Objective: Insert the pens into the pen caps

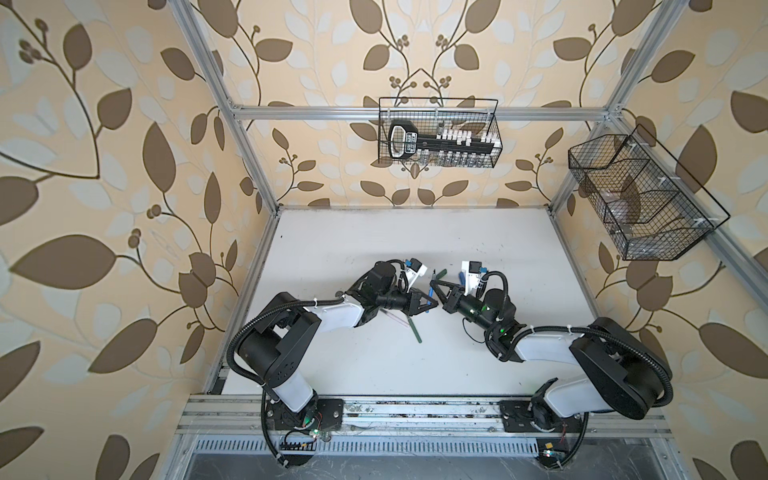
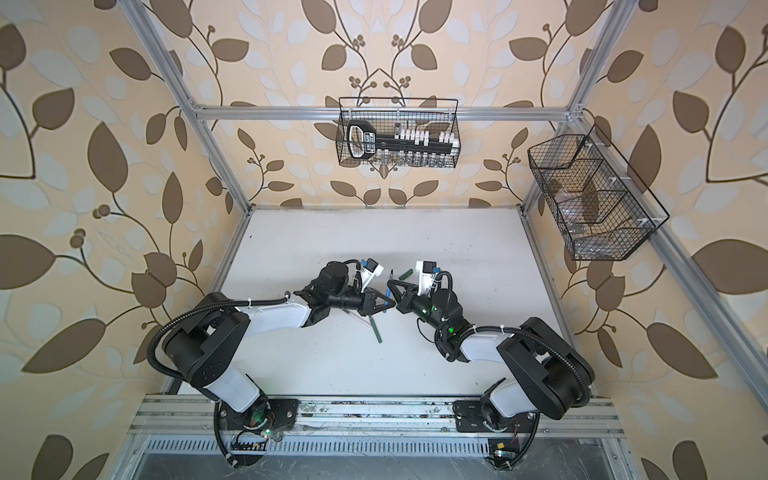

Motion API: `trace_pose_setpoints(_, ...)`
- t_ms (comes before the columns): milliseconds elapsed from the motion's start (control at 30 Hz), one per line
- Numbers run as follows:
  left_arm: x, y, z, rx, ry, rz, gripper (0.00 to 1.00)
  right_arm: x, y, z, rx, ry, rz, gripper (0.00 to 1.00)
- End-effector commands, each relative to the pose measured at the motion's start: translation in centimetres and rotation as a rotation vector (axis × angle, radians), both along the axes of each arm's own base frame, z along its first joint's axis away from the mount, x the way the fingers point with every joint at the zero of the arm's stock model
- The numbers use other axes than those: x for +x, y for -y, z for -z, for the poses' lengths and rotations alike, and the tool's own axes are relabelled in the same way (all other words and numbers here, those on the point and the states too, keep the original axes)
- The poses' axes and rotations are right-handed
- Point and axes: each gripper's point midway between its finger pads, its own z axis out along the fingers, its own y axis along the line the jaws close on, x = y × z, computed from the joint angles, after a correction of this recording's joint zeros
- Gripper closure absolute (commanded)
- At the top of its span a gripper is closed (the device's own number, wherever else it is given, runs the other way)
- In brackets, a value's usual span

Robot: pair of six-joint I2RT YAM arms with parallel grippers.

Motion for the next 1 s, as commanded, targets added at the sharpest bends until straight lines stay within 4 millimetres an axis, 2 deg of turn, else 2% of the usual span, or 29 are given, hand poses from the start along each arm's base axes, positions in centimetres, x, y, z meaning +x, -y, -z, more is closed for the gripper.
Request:
trace_pose_setpoints(0, 0.9, 0.2, -1.7, -0.012, 0.056, -0.008, 1.0, -0.5, 0.0, -0.5, 0.01, 0.031, -0.003, 0.93)
trace_pose_setpoints(33, 0.9, 0.1, -1.7, -0.005, 0.065, -0.01, 1.0, -0.6, 0.0, -0.4, 0.003, 0.028, -0.007, 0.9)
trace_pose_setpoints(100, 1.1, -0.2, -1.3, 0.025, 0.07, -0.025, 1.0, -0.8, 0.5, -0.5, -0.018, 0.031, -0.007, 0.74)
trace_pose_setpoints(200, 1.4, -0.8, -0.6, 0.089, 0.085, -0.047, 1.0, 0.0, 3.2, -0.1, -0.125, -0.067, 0.068, 0.58)
trace_pose_setpoints(267, 1.5, -1.1, -0.2, 0.126, 0.095, -0.058, 1.0, 0.4, 5.3, 0.6, -0.315, -0.175, 0.105, 0.53)
trace_pose_setpoints(367, 1.7, -1.6, 0.1, 0.165, 0.114, -0.071, 1.0, 0.7, 9.8, 0.6, -0.577, -0.317, 0.143, 0.45)
trace_pose_setpoints(433, 1.7, -1.9, 0.1, 0.183, 0.128, -0.079, 1.0, 1.1, 12.2, 1.0, -0.64, -0.406, 0.124, 0.44)
trace_pose_setpoints(500, 1.7, -2.2, 0.2, 0.206, 0.145, -0.084, 1.0, 1.8, 13.6, 2.0, -0.692, -0.491, 0.08, 0.44)
trace_pose_setpoints(700, 1.5, -2.7, 0.1, 0.248, 0.185, -0.087, 1.0, 5.1, 15.1, 5.1, -0.918, -0.635, 0.011, 0.45)
trace_pose_setpoints(733, 1.4, -2.8, 0.1, 0.261, 0.196, -0.083, 1.0, 5.3, 15.0, 6.1, -0.938, -0.659, -0.012, 0.44)
trace_pose_setpoints(767, 1.3, -2.8, 0.2, 0.276, 0.209, -0.081, 1.0, 6.3, 14.7, 5.8, -0.933, -0.651, -0.024, 0.44)
trace_pose_setpoints(833, 1.1, -2.8, 0.4, 0.302, 0.225, -0.074, 1.0, 7.1, 14.3, 6.8, -0.951, -0.675, -0.052, 0.45)
trace_pose_setpoints(967, 0.8, -2.7, 0.5, 0.313, 0.235, -0.062, 1.0, 8.3, 14.1, 9.2, -1.036, -0.725, -0.086, 0.46)
